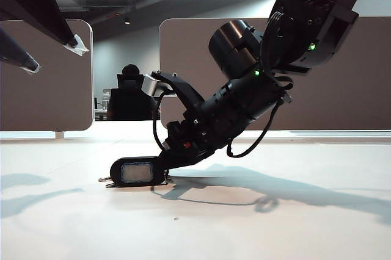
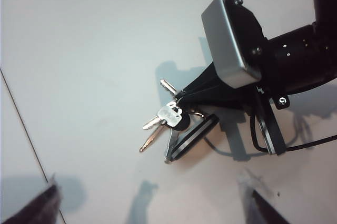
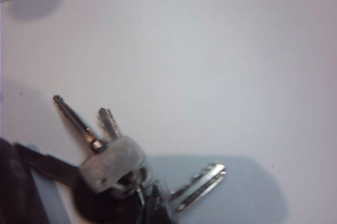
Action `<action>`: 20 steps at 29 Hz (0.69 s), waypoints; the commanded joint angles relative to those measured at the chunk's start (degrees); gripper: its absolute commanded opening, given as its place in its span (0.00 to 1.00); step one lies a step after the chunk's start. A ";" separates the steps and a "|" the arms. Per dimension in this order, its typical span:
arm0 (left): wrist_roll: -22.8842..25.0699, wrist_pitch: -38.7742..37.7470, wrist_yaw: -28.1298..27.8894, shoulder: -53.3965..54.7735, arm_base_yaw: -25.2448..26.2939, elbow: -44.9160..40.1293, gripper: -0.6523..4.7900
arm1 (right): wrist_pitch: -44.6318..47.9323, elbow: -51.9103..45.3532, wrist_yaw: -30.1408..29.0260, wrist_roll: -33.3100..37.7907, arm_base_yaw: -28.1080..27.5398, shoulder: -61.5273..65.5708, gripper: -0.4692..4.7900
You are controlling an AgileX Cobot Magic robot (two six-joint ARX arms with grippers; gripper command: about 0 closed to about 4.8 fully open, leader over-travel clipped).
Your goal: Hang the bunch of keys on the hook.
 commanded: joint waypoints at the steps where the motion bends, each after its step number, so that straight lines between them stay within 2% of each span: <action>1: 0.04 0.39 -0.11 -0.07 0.13 0.39 1.00 | -1.31 0.04 0.55 -0.13 0.00 0.17 0.08; 9: 0.04 0.44 0.00 -0.07 0.13 0.39 1.00 | -1.46 0.07 -0.68 0.09 -0.28 -4.04 0.08; 14: 0.02 0.68 0.07 -0.07 0.13 0.39 1.00 | -2.32 0.07 -2.86 2.69 -0.79 -10.67 0.08; 20: 0.00 2.25 0.26 -0.07 0.13 0.39 1.00 | -4.87 0.11 -2.60 3.76 -1.29 -19.23 0.08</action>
